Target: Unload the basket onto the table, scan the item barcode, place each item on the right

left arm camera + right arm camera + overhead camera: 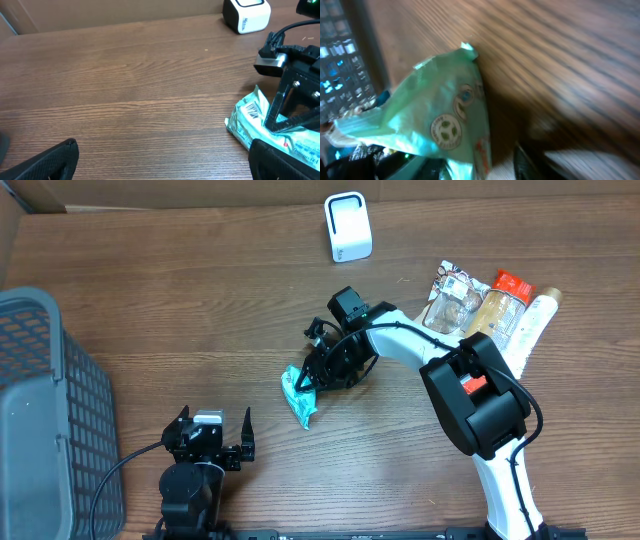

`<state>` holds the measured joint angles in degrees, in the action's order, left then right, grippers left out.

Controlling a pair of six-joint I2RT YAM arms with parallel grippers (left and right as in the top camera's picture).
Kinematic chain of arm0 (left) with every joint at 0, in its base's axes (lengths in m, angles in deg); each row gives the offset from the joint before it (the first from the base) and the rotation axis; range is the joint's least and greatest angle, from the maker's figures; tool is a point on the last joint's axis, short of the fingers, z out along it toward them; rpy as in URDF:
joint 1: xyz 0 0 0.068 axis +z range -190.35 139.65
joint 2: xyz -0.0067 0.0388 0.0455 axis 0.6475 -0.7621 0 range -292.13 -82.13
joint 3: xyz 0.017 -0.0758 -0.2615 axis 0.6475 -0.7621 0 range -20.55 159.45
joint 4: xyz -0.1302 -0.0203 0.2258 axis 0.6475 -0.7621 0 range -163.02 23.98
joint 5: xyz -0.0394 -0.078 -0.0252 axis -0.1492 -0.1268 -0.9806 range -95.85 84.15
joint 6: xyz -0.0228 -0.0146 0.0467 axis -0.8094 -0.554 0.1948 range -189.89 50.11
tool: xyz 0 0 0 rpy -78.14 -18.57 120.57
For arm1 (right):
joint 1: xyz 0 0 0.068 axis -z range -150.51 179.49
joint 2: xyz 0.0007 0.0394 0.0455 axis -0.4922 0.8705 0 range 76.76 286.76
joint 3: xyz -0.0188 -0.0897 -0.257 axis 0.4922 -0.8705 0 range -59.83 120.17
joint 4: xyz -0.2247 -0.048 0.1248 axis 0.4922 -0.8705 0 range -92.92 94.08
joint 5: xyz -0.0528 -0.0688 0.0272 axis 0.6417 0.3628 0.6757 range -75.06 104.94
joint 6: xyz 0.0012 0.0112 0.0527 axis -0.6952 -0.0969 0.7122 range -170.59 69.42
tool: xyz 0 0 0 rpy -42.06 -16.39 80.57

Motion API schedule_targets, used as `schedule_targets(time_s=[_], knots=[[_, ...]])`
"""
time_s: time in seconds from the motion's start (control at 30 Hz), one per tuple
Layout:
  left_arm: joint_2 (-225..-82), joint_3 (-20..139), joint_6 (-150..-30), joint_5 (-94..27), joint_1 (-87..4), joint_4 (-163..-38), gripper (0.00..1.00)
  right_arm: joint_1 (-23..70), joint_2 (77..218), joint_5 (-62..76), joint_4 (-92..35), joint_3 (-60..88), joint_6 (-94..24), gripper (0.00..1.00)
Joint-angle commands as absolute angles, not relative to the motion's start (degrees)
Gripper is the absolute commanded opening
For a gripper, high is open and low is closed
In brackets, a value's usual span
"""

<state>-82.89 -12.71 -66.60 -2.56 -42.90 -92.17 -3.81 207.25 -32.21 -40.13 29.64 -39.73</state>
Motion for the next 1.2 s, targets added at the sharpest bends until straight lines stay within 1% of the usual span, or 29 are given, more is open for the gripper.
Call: schedule_targets(time_s=[0.0, 0.03, 0.2, 0.23, 0.27, 0.33, 0.37, 0.43, 0.47, 0.53, 0.57, 0.63, 0.83, 1.03, 1.17], knots=[[-82.39, -13.06, -67.32, -2.05, -42.9, -92.17, 1.0, -3.86, 207.86, -15.1, -45.57, 33.25, -39.01, 0.54], [-82.39, -13.06, -67.32, -2.05, -42.9, -92.17, 1.0, -3.86, 207.78, -12.78, -47.34, 34.34, -39.03, 0.57], [-82.39, -13.06, -67.32, -2.07, -42.9, -92.17, 0.99, -3.86, 207.1, 2.54, -58.62, 40.92, -39.01, 0.61], [-82.39, -13.06, -67.32, -2.05, -42.9, -92.17, 0.99, -3.86, 207.06, 5.69, -60.87, 42.29, -39.01, 0.67], [-82.39, -13.06, -67.32, -2.07, -42.9, -92.17, 1.0, -3.86, 207.03, 8.37, -63.14, 43.76, -39.03, 0.7], [-82.39, -13.06, -67.32, -2.05, -42.9, -92.17, 0.99, -3.88, 207.03, 11.26, -67.14, 46.54, -39.06, 0.73], [-82.39, -13.06, -67.32, -2.05, -42.9, -92.17, 0.99, -3.88, 207.03, 9.88, -69.24, 48.52, -40.15, 0.73], [-82.39, -13.06, -67.32, -2.05, -42.9, -92.17, 1.0, -3.88, 207.03, 4.42, -70.14, 50.12, -42.09, 0.67], [-82.39, -13.06, -67.32, -2.05, -42.9, -92.17, 1.0, -3.99, 207.03, 1.45, -69.74, 50.29, -42.49, 0.53], [-82.39, -13.06, -67.32, -2.05, -42.9, -92.17, 0.99, -4.36, 207.06, -7.58, -68.17, 50.23, -43.25, 0.1], [-82.39, -13.06, -67.32, -2.05, -42.9, -92.17, 1.0, -4.6, 207.06, -10.69, -67.52, 49.97, -43.38, 0.04], [-82.39, -13.06, -67.32, -2.05, -42.9, -92.17, 1.0, -5.26, 207.06, -13.31, -66.18, 49.64, -43.36, 0.04], [-82.39, -13.06, -67.32, -2.05, -42.9, -92.17, 1.0, -8.82, 207.06, -13.44, -63.47, 49.62, -42.81, 0.04], [-82.39, -13.06, -67.32, -2.07, -42.9, -92.17, 1.0, -11.16, 207.08, -10.12, -59.19, 48.0, -36.56, 0.04], [-82.39, -13.06, -67.32, -2.07, -42.9, -92.17, 1.0, -11.84, 207.65, -9.96, -54.38, 44.5, -35.3, 0.04]])
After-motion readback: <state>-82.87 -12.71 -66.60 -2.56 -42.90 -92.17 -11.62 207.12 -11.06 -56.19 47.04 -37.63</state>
